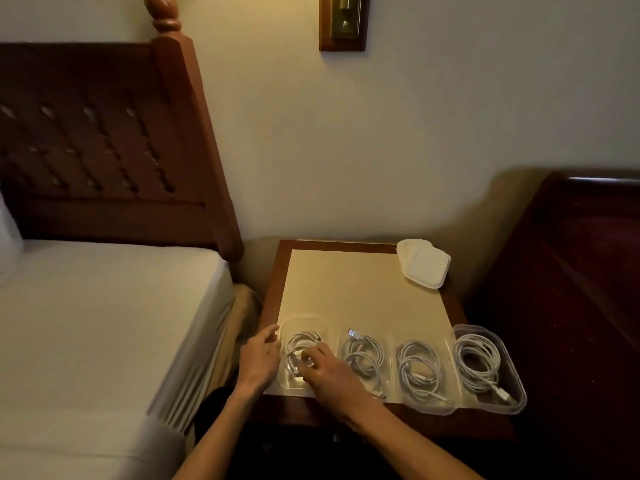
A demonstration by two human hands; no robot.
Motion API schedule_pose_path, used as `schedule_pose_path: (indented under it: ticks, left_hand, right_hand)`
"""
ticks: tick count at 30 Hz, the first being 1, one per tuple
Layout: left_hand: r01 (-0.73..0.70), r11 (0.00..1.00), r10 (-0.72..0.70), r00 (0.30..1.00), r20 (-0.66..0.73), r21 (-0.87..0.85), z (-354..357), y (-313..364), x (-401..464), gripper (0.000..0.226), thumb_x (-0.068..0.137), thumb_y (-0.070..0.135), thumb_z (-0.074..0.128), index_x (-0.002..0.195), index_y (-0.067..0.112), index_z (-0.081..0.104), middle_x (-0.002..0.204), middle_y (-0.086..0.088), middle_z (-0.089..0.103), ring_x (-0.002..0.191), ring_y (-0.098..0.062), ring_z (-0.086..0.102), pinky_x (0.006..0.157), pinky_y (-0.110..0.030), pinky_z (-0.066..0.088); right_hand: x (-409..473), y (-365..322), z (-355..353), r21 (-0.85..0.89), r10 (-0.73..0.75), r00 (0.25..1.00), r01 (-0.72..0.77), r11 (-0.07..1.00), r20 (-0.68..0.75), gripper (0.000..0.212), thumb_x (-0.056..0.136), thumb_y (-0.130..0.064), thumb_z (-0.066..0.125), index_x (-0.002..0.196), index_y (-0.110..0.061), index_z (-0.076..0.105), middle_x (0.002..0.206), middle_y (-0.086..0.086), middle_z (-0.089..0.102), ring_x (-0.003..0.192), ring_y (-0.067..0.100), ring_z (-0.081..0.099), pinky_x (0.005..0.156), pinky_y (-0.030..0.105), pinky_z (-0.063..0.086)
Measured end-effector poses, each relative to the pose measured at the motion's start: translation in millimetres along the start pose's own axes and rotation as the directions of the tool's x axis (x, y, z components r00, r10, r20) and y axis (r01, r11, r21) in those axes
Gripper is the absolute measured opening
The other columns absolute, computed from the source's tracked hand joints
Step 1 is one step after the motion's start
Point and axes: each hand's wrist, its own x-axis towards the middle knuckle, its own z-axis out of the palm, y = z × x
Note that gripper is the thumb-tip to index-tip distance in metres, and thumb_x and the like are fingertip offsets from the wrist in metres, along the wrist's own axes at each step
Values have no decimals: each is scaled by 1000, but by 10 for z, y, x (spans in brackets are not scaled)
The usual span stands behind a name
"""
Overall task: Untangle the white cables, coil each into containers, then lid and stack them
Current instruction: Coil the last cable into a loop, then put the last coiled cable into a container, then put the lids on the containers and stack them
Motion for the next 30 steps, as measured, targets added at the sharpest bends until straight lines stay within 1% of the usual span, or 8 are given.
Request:
schedule_pose_path:
  ticks: [3,6,13,17,21,24,27,30]
  left_hand:
    - [21,1000,-21,1000,13,9,4,-31,7,35,91,12,62,126,13,62,121,-4,68,107,-19,63,96,-37,51]
    - [9,1000,-9,1000,-8,10,18,15,12,35,91,12,62,126,14,63,119,-5,69,105,-19,64,95,-40,52]
    - [-19,999,21,999,-41,44,22,36,5,33,89,15,62,123,14,66,113,-3,71,96,-16,66,87,-32,54]
    - [-42,998,45,997,-67,45,45,52,31,33,89,15,62,122,13,67,111,-4,72,93,-14,66,82,-27,54]
    - [-36,998,39,996,-83,45,65,62,85,33,89,16,62,122,14,66,111,-4,71,92,-15,65,83,-28,53]
    - [-23,998,28,994,-107,54,120,46,122,33,89,18,62,121,14,66,107,-4,71,91,-17,66,81,-29,52]
    - [-35,996,45,989,-140,76,175,14,134,30,90,23,59,118,17,67,104,-2,72,92,-19,67,83,-34,55]
    - [-19,996,32,988,-153,85,250,-32,150,29,92,27,54,116,17,68,106,-3,73,95,-21,68,84,-37,55]
  right_hand:
    - [62,-14,-21,24,-24,994,22,999,109,35,85,-23,44,102,-15,73,135,11,53,128,28,48,72,34,58]
    - [117,4,-41,-1,-32,965,33,999,259,36,92,-12,46,125,0,59,145,17,39,133,32,36,89,44,49]
    - [128,64,48,21,-43,975,40,999,218,39,89,-8,50,128,-3,55,137,15,47,125,31,43,88,46,51]
    - [148,299,-117,77,-99,993,104,992,-63,33,79,-11,60,111,-15,64,124,8,62,109,26,59,76,36,56]
    - [241,793,-333,178,144,966,-106,978,-213,24,86,-14,58,107,-19,70,115,2,67,101,20,63,75,35,58]
    - [333,1234,-459,218,393,878,-341,914,-273,26,89,-7,54,105,-19,71,114,-2,67,104,18,60,81,35,54]
    - [434,1687,-514,160,591,783,-569,807,-193,26,94,-12,50,112,-14,67,124,5,63,114,24,52,90,39,46]
    - [517,2080,-488,40,785,614,-785,618,-83,34,95,-23,52,127,-13,58,139,9,48,126,31,41,99,49,40]
